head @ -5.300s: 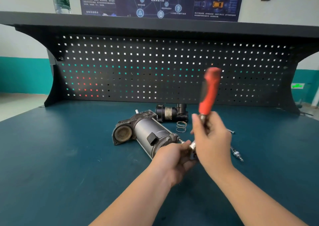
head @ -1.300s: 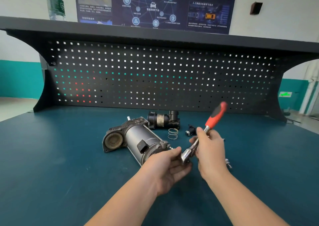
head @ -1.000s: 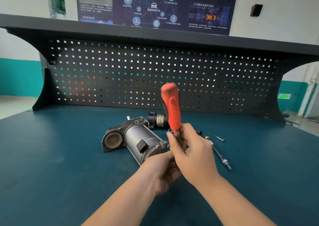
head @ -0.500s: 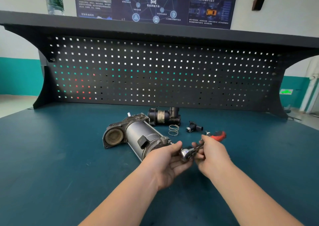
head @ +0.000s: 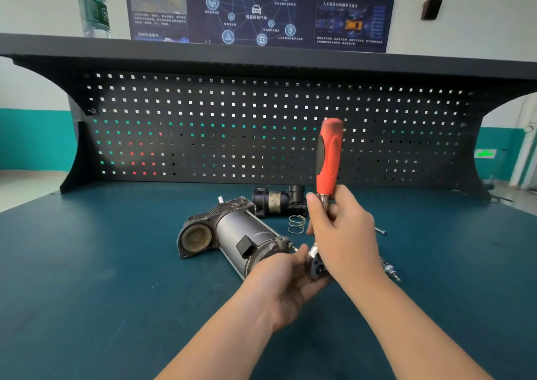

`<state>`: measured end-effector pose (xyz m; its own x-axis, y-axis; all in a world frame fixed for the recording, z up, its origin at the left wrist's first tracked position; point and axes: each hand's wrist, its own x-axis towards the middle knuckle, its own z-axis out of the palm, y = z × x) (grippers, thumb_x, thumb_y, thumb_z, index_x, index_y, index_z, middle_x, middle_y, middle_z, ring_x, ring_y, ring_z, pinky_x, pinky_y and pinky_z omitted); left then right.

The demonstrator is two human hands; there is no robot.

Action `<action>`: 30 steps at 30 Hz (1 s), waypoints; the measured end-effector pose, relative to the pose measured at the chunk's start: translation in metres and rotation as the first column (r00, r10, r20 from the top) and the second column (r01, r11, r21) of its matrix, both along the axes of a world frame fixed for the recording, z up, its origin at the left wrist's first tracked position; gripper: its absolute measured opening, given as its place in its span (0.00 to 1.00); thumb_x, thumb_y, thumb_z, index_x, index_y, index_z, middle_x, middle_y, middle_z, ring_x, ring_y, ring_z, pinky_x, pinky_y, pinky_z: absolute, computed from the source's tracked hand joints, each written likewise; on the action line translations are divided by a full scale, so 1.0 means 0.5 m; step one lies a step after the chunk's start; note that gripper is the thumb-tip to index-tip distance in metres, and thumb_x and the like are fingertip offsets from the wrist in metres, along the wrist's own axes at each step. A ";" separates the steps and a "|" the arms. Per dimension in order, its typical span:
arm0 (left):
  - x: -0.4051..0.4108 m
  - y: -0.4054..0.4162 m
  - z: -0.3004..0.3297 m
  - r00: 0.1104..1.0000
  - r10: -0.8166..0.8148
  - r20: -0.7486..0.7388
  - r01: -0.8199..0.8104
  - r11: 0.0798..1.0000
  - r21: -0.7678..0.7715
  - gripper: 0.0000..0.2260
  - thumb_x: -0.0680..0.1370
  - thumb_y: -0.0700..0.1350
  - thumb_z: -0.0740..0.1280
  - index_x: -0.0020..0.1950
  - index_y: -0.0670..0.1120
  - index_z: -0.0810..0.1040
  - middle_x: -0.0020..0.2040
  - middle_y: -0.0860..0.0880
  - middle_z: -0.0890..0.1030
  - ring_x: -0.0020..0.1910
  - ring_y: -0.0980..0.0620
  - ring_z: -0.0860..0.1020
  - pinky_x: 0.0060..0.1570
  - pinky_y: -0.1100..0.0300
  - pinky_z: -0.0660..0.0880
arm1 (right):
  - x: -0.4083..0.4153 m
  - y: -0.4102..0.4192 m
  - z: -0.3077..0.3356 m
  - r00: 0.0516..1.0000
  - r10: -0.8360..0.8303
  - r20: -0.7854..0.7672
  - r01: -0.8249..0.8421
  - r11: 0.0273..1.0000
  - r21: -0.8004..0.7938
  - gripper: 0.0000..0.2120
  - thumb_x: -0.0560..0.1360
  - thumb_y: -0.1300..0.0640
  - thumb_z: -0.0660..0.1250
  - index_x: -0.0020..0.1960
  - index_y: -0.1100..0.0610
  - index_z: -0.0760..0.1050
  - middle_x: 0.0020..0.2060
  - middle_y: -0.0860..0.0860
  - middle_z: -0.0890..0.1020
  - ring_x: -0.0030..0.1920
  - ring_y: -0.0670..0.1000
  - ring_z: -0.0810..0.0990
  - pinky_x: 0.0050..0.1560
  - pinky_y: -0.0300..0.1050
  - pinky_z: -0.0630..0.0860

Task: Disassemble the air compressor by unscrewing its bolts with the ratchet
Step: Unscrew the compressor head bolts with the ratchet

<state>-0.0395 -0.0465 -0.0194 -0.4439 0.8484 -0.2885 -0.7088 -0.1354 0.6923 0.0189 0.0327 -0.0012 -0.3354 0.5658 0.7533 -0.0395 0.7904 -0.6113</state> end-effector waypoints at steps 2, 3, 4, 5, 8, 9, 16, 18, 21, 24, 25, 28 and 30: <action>0.001 0.001 -0.003 1.000 0.006 0.001 -0.006 1.000 -0.002 0.06 0.79 0.34 0.61 0.47 0.34 0.76 0.33 0.39 0.82 0.29 0.44 0.82 0.25 0.53 0.79 | 0.010 0.004 -0.006 0.993 0.118 0.013 -0.119 0.993 0.028 0.08 0.77 0.48 0.64 0.40 0.48 0.68 0.28 0.47 0.79 0.25 0.44 0.75 0.27 0.33 0.67; 0.002 0.001 -0.004 1.000 0.004 -0.005 -0.004 1.000 -0.001 0.06 0.79 0.34 0.60 0.48 0.34 0.76 0.34 0.39 0.82 0.30 0.44 0.82 0.26 0.52 0.79 | 0.014 0.005 -0.009 0.987 0.159 0.027 -0.160 0.986 0.042 0.08 0.77 0.48 0.64 0.41 0.47 0.68 0.29 0.48 0.79 0.26 0.44 0.75 0.28 0.33 0.68; 0.002 0.000 -0.004 1.000 0.000 -0.015 0.000 1.000 -0.001 0.07 0.79 0.34 0.60 0.50 0.34 0.77 0.35 0.39 0.82 0.33 0.43 0.82 0.27 0.52 0.80 | 0.018 0.006 -0.010 0.983 0.174 0.051 -0.177 0.982 0.063 0.07 0.77 0.47 0.65 0.43 0.46 0.68 0.30 0.48 0.79 0.26 0.44 0.75 0.29 0.35 0.69; 0.001 0.001 -0.005 1.000 -0.002 -0.024 0.001 1.000 -0.003 0.08 0.79 0.34 0.59 0.52 0.34 0.77 0.36 0.39 0.82 0.36 0.43 0.82 0.28 0.52 0.80 | 0.020 0.006 -0.012 0.982 0.170 0.082 -0.177 0.980 0.090 0.06 0.76 0.46 0.64 0.44 0.45 0.68 0.31 0.47 0.79 0.28 0.44 0.77 0.30 0.38 0.71; 0.002 0.000 -0.008 0.999 0.000 -0.036 -0.001 1.000 -0.012 0.08 0.79 0.34 0.59 0.52 0.35 0.77 0.37 0.39 0.82 0.38 0.43 0.82 0.29 0.52 0.81 | 0.023 -0.002 -0.011 0.985 0.109 0.131 -0.132 0.975 0.178 0.08 0.76 0.42 0.63 0.42 0.43 0.68 0.33 0.43 0.79 0.31 0.40 0.78 0.31 0.36 0.71; 0.002 0.000 -0.008 0.999 -0.006 -0.049 0.005 1.000 -0.017 0.07 0.79 0.34 0.60 0.50 0.35 0.78 0.36 0.39 0.82 0.35 0.44 0.82 0.29 0.52 0.80 | 0.024 -0.004 -0.008 0.989 0.084 0.118 -0.107 0.974 0.200 0.09 0.76 0.41 0.62 0.40 0.42 0.67 0.33 0.41 0.78 0.30 0.39 0.77 0.31 0.34 0.70; -0.007 0.000 -0.018 0.986 -0.069 -0.154 0.052 0.992 -0.111 0.10 0.72 0.43 0.72 0.45 0.36 0.81 0.47 0.36 0.83 0.38 0.44 0.83 0.30 0.59 0.79 | 0.027 0.022 -0.009 0.999 -0.024 0.041 0.024 1.000 0.002 0.15 0.76 0.43 0.63 0.37 0.52 0.69 0.27 0.47 0.76 0.30 0.48 0.72 0.32 0.40 0.67; -0.007 0.001 -0.020 0.991 -0.056 -0.124 0.044 0.994 -0.098 0.10 0.71 0.42 0.73 0.45 0.35 0.81 0.45 0.36 0.83 0.38 0.44 0.82 0.30 0.59 0.80 | 0.026 0.025 -0.011 0.999 -0.035 0.032 0.036 0.999 -0.032 0.17 0.75 0.43 0.62 0.37 0.55 0.69 0.28 0.51 0.76 0.31 0.48 0.72 0.33 0.39 0.68; -0.005 0.002 -0.020 0.991 -0.052 -0.119 0.043 0.996 -0.078 0.08 0.72 0.41 0.72 0.44 0.35 0.81 0.37 0.40 0.83 0.33 0.46 0.83 0.30 0.59 0.80 | 0.021 0.017 -0.016 0.999 -0.034 -0.015 0.034 0.999 0.004 0.16 0.74 0.42 0.62 0.36 0.53 0.67 0.27 0.50 0.74 0.30 0.49 0.70 0.32 0.40 0.67; -0.006 0.002 -0.021 0.991 -0.058 -0.122 0.051 0.997 -0.057 0.09 0.74 0.40 0.70 0.34 0.38 0.82 0.30 0.44 0.81 0.28 0.50 0.82 0.28 0.61 0.79 | 0.011 -0.003 -0.020 0.999 -0.015 -0.031 0.019 0.988 0.152 0.15 0.76 0.47 0.66 0.35 0.46 0.64 0.27 0.45 0.69 0.31 0.45 0.69 0.32 0.35 0.65; -0.010 0.002 -0.022 0.989 -0.064 -0.136 0.057 0.997 -0.055 0.12 0.75 0.39 0.69 0.31 0.39 0.82 0.30 0.45 0.81 0.28 0.51 0.81 0.27 0.61 0.78 | 0.008 -0.011 -0.020 1.000 -0.003 -0.029 0.009 0.976 0.219 0.13 0.75 0.48 0.66 0.36 0.44 0.64 0.28 0.43 0.69 0.32 0.44 0.69 0.34 0.33 0.64; -0.005 -0.001 -0.019 0.984 -0.071 -0.163 0.071 0.997 -0.003 0.12 0.77 0.38 0.63 0.36 0.43 0.82 0.39 0.46 0.80 0.36 0.53 0.79 0.32 0.62 0.79 | 0.006 -0.029 -0.025 0.999 0.035 0.033 -0.045 0.922 0.385 0.10 0.75 0.47 0.65 0.40 0.52 0.72 0.33 0.44 0.71 0.35 0.45 0.69 0.36 0.37 0.66; 0.001 -0.003 -0.015 0.986 -0.067 -0.152 0.079 0.994 0.078 0.15 0.79 0.44 0.60 0.38 0.48 0.84 0.42 0.52 0.81 0.41 0.57 0.80 0.37 0.63 0.78 | 0.005 -0.034 -0.028 0.996 0.049 0.081 -0.079 0.896 0.436 0.11 0.75 0.47 0.65 0.42 0.56 0.75 0.35 0.47 0.73 0.36 0.48 0.71 0.37 0.43 0.68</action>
